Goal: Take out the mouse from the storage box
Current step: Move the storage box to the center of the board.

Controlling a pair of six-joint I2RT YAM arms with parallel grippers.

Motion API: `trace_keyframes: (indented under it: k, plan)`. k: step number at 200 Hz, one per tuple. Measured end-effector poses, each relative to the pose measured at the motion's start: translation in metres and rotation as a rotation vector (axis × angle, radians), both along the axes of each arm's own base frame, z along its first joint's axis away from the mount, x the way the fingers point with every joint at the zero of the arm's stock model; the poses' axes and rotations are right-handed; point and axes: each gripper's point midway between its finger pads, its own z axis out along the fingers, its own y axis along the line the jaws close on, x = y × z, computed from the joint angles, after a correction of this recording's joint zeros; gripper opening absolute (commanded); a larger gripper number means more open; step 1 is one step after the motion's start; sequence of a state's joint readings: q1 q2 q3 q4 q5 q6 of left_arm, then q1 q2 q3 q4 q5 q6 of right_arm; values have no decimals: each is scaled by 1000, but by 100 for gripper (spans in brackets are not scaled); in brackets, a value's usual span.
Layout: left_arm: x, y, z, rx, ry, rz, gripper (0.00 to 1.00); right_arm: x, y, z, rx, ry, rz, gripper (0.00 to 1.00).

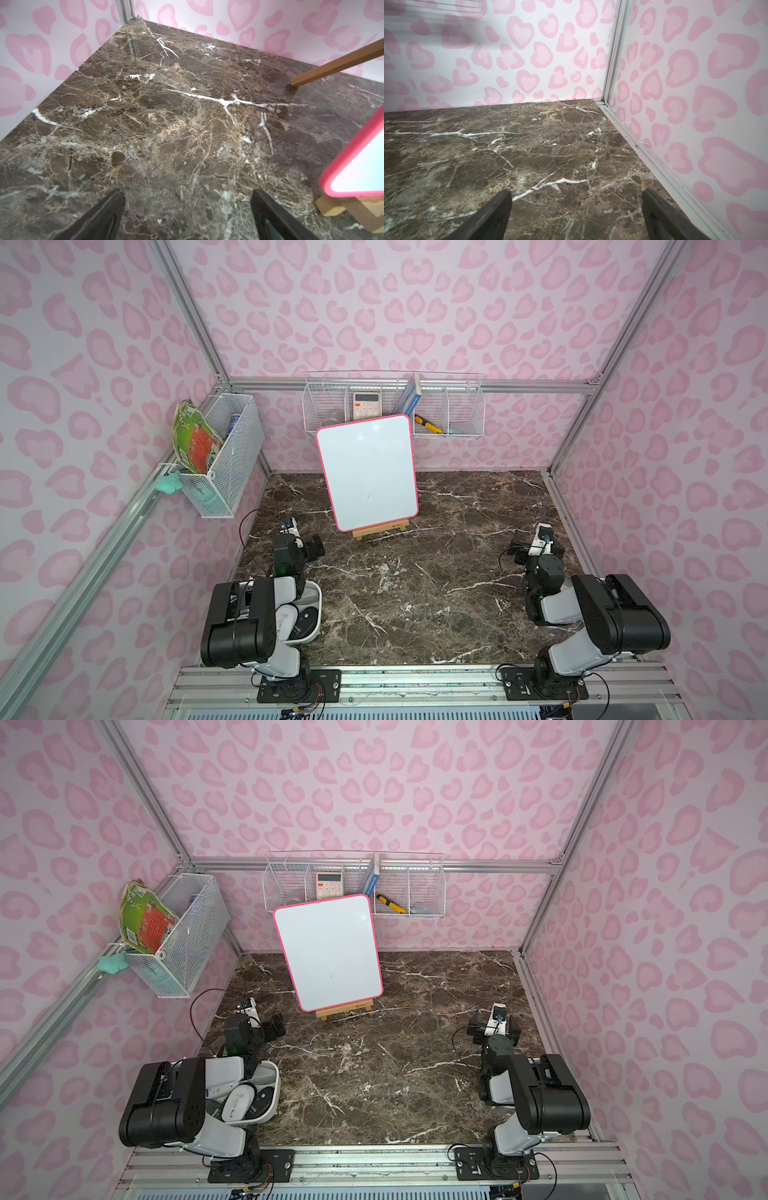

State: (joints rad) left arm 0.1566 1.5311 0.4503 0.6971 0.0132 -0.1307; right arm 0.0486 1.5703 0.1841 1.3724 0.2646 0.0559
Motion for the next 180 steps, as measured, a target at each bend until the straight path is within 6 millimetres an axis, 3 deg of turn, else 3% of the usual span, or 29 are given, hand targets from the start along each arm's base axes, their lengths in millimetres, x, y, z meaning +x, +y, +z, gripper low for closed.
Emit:
trace_keyframes:
  k: [150, 164, 180]
  plan:
    - [0, -2, 0, 1, 1, -14, 99, -3, 3, 0, -6, -1, 12, 100]
    - [2, -9, 9, 12, -1, -51, 99, -9, 13, 1, -30, -6, 48, 100]
    - [5, -21, 41, 39, -60, -90, 99, -17, 29, 17, -63, -50, 92, 100]
